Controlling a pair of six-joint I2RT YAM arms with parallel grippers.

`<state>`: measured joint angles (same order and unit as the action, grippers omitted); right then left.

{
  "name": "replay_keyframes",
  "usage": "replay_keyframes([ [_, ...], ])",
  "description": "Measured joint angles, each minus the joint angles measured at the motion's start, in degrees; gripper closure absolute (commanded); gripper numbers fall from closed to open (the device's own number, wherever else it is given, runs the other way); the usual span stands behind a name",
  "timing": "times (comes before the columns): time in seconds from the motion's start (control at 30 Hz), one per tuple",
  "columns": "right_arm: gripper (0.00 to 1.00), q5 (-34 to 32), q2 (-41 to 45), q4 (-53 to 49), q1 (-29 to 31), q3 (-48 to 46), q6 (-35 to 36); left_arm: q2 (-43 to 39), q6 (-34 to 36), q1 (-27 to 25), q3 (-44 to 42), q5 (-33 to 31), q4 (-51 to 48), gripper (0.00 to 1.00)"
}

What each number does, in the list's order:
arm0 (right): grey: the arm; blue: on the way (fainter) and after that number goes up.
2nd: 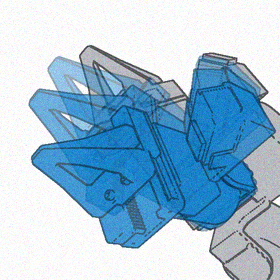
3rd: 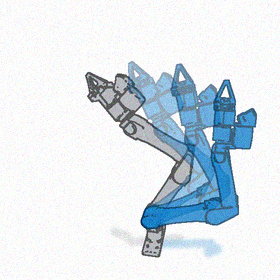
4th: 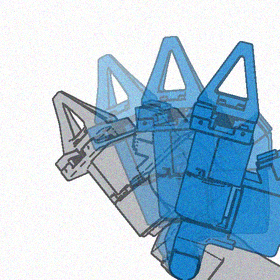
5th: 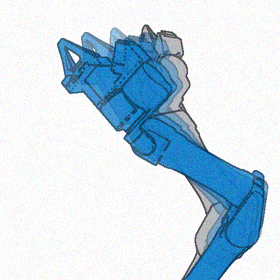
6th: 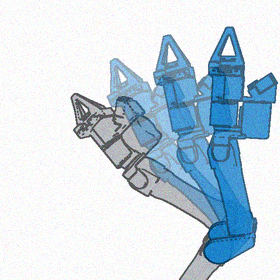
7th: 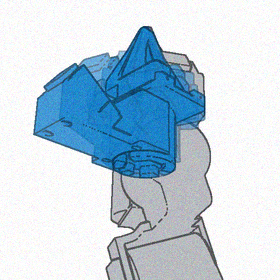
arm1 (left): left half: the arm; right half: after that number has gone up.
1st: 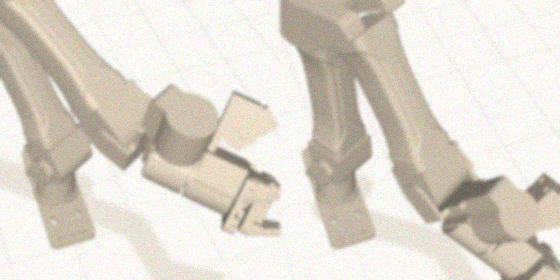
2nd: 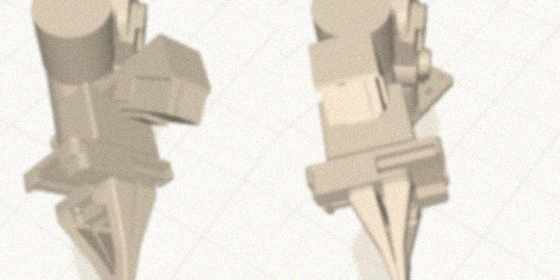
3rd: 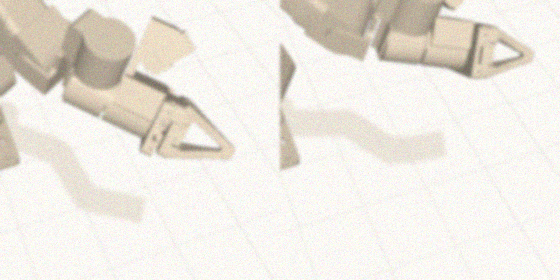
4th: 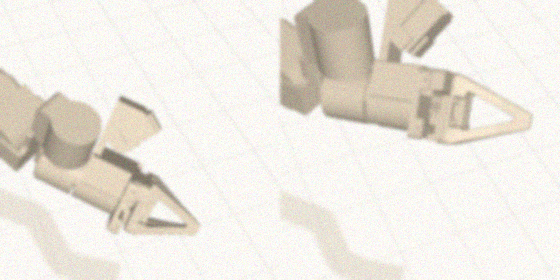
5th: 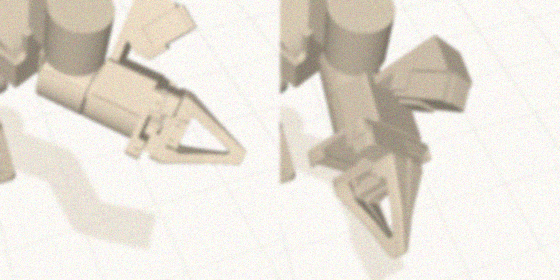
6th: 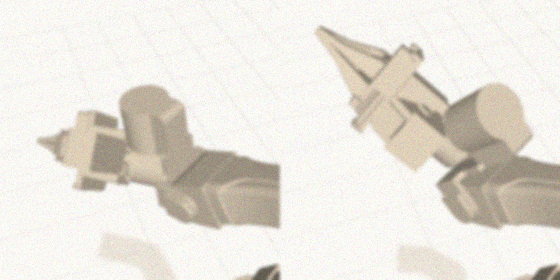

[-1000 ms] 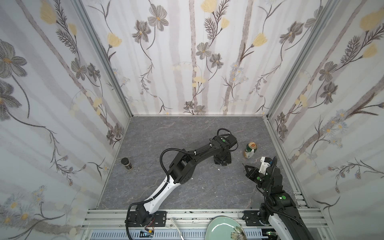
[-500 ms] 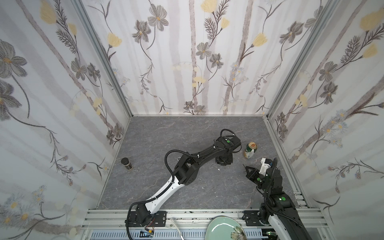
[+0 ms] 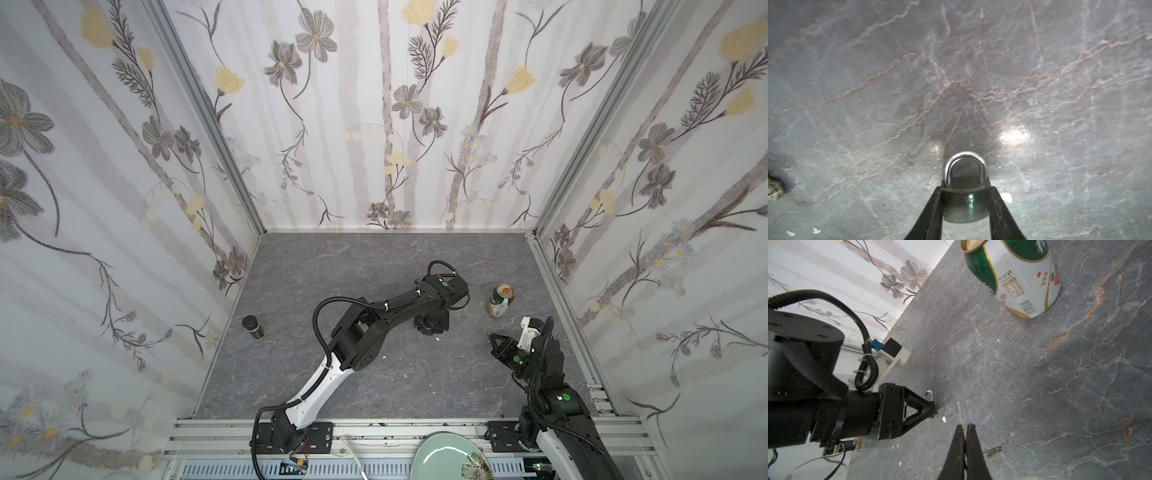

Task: Unlock with the key
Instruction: 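Move the left gripper over the small black padlock and grasp it, then lift the black padlock with the left gripper while the right holds the key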

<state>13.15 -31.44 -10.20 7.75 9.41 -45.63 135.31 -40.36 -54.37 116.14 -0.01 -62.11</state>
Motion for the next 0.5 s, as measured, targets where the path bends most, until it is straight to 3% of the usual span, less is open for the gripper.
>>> replay_keyframes([
  [0.27,1.00,0.9,-1.4,1.4,0.0,-0.1,-1.2,-6.6,0.5,2.7,-13.2,0.1,5.0,0.68],
  [0.5,1.00,1.5,-1.9,2.6,0.0,-0.1,-1.9,-8.6,0.4,3.5,-17.4,1.4,7.9,0.53],
])
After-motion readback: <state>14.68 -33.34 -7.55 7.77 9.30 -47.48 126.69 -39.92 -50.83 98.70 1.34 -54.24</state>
